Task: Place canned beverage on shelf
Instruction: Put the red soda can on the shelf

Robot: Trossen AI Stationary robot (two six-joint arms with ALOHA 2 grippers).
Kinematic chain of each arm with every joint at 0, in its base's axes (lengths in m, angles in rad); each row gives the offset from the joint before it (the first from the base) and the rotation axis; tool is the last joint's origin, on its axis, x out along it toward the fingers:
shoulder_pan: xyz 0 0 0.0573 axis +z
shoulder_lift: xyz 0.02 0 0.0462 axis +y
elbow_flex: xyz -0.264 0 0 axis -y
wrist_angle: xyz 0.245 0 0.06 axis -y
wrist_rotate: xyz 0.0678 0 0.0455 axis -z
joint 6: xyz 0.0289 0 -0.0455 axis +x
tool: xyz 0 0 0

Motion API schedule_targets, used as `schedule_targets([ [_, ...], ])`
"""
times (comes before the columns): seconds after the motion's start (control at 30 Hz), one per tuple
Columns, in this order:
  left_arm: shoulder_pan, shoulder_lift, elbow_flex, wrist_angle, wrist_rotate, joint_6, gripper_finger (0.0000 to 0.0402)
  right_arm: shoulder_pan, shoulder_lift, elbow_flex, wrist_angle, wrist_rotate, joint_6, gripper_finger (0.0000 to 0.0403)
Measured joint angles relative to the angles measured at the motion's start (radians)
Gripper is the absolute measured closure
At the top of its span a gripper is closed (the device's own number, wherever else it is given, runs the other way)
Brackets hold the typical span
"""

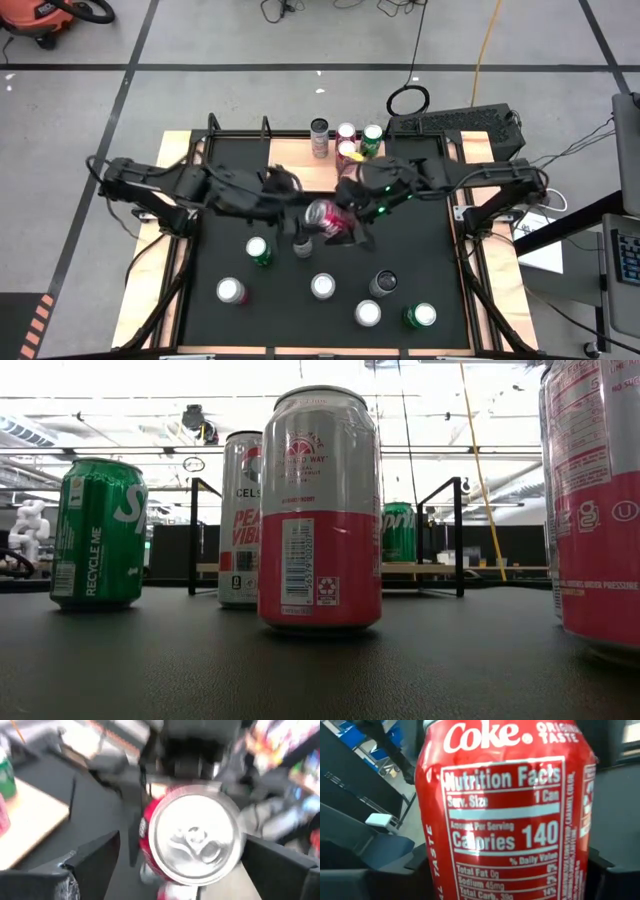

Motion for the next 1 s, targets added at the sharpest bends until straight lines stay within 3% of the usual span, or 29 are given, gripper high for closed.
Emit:
schedule_targets([
  [0.33,-0.002,-0.072,0.002,0.163,-0.197,0.158,0.0011,-0.036,-0.096,0.0,0.015,0.026,0.002,0.0118],
  [0.53,-0.002,-0.051,0.002,0.262,-0.199,0.178,0.0011,-0.036,-0.125,0.0,0.184,0.109,0.045,0.0118],
  [0.77,-0.009,-0.016,0.0,0.489,-0.195,0.352,0.0003,-0.037,-0.124,0.0,0.357,0.17,0.063,0.0118],
  [1.0,-0.006,-0.018,0.0,0.517,-0.208,0.374,0.0002,-0.037,-0.123,0.0,0.418,0.218,0.063,0.0117],
])
